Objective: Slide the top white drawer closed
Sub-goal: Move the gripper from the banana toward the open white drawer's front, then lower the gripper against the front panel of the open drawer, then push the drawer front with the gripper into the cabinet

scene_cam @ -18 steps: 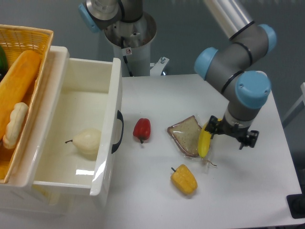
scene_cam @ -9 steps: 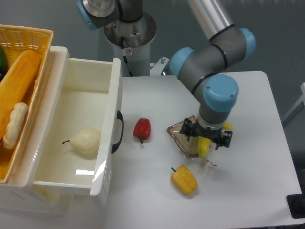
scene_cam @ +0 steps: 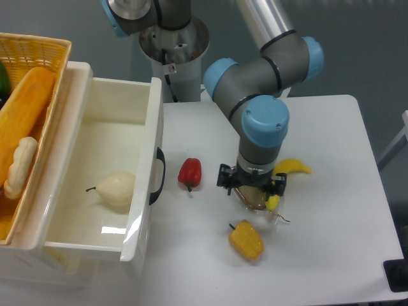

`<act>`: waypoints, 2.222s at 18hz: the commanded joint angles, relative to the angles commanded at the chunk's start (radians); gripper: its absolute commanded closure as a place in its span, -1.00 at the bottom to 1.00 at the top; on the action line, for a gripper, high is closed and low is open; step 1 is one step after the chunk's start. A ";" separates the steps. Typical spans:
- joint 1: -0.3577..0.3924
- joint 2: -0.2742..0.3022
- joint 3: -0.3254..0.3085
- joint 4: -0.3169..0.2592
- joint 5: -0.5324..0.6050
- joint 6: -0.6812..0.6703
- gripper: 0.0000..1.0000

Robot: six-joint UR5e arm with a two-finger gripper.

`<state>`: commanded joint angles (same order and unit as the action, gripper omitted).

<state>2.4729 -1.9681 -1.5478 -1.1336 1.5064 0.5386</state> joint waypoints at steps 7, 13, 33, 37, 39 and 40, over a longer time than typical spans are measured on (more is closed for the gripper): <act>-0.028 0.035 -0.008 -0.069 -0.156 -0.049 1.00; -0.003 0.104 -0.006 -0.162 -0.267 -0.043 1.00; -0.028 0.146 -0.009 -0.318 -0.362 -0.051 1.00; -0.038 0.149 -0.009 -0.319 -0.361 -0.052 1.00; -0.043 0.149 -0.009 -0.327 -0.361 -0.051 1.00; -0.048 0.149 -0.009 -0.327 -0.361 -0.051 1.00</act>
<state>2.4253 -1.8193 -1.5570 -1.4603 1.1459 0.4878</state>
